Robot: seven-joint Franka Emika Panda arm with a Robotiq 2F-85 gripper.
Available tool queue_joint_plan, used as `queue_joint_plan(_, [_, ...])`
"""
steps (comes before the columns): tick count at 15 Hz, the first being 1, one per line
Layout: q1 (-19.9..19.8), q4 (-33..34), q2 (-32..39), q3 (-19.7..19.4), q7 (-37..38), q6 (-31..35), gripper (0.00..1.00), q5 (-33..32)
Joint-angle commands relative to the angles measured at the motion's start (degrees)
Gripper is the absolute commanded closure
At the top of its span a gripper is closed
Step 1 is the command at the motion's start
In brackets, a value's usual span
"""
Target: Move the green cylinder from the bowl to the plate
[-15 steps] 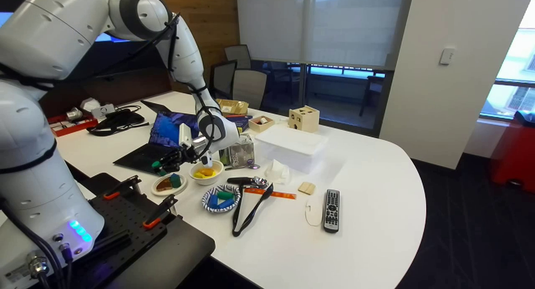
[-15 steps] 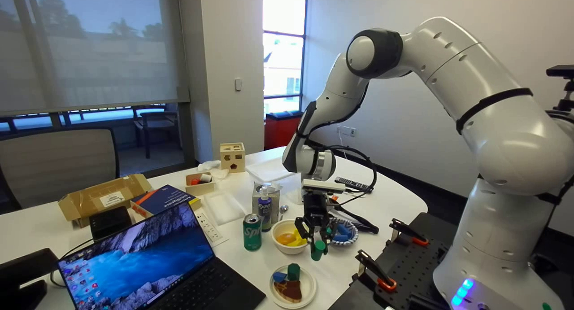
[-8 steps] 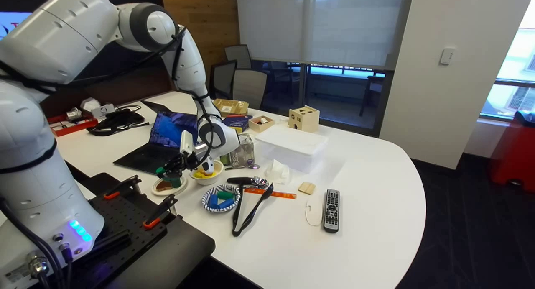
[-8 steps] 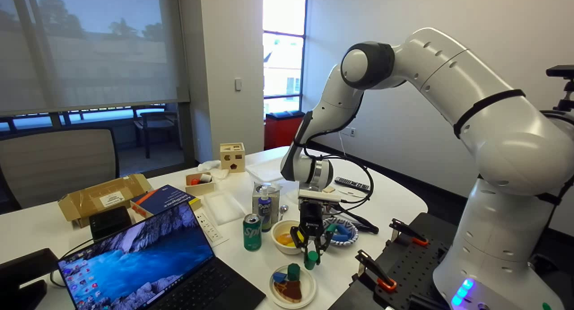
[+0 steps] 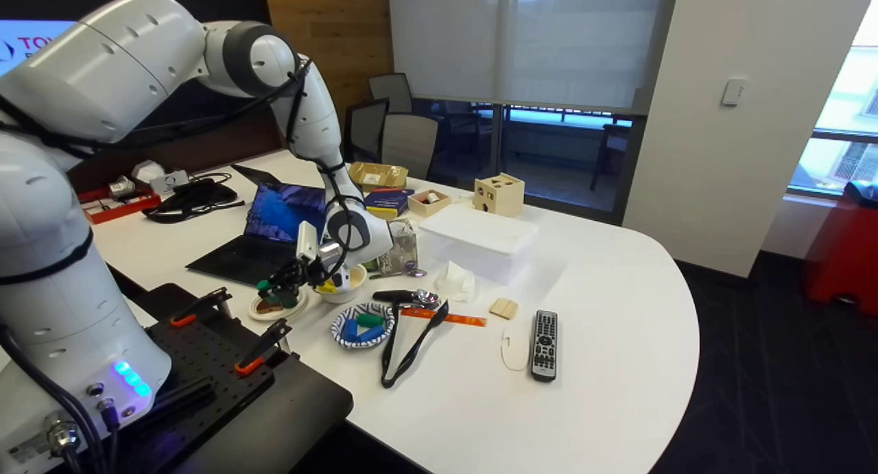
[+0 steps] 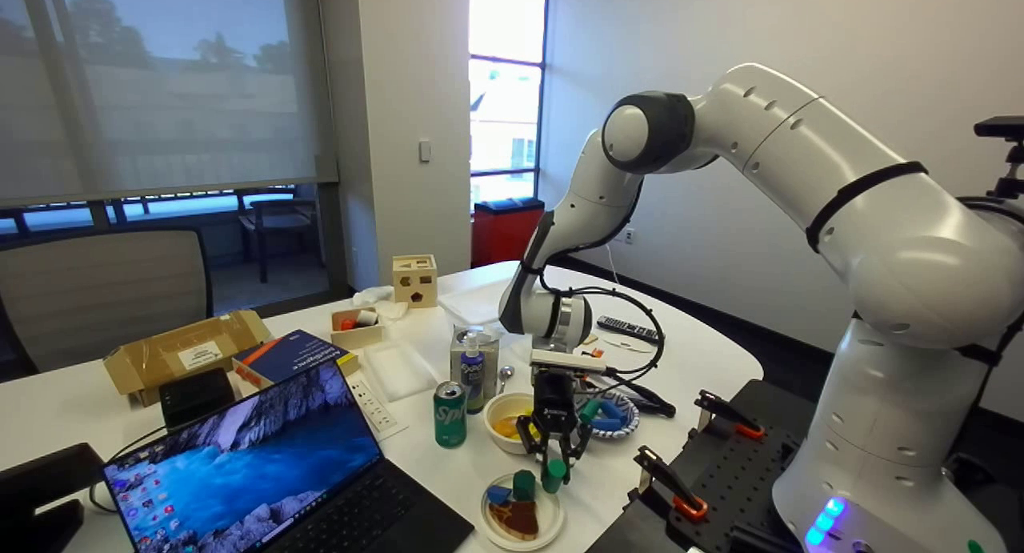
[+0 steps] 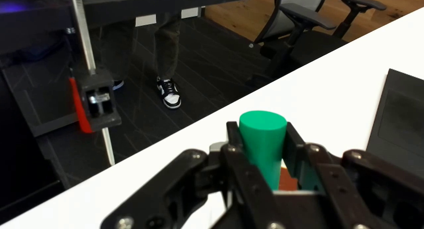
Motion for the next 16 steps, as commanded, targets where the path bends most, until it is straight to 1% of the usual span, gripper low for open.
queue_joint_plan(1, [-0.2,1.2,1.4,0.4,0.4,0.7,0.92,1.1])
queue_joint_plan(4, [-0.1,2.2,2.5,0.5,0.5,1.0,0.92,1.1])
queue_joint_plan(11, [0.0,3.9,3.8,0.6,0.7,4.2,0.92,0.8])
queue_joint_plan(16, [-0.3,4.2,4.0,0.9,0.7,4.1,0.92,0.7])
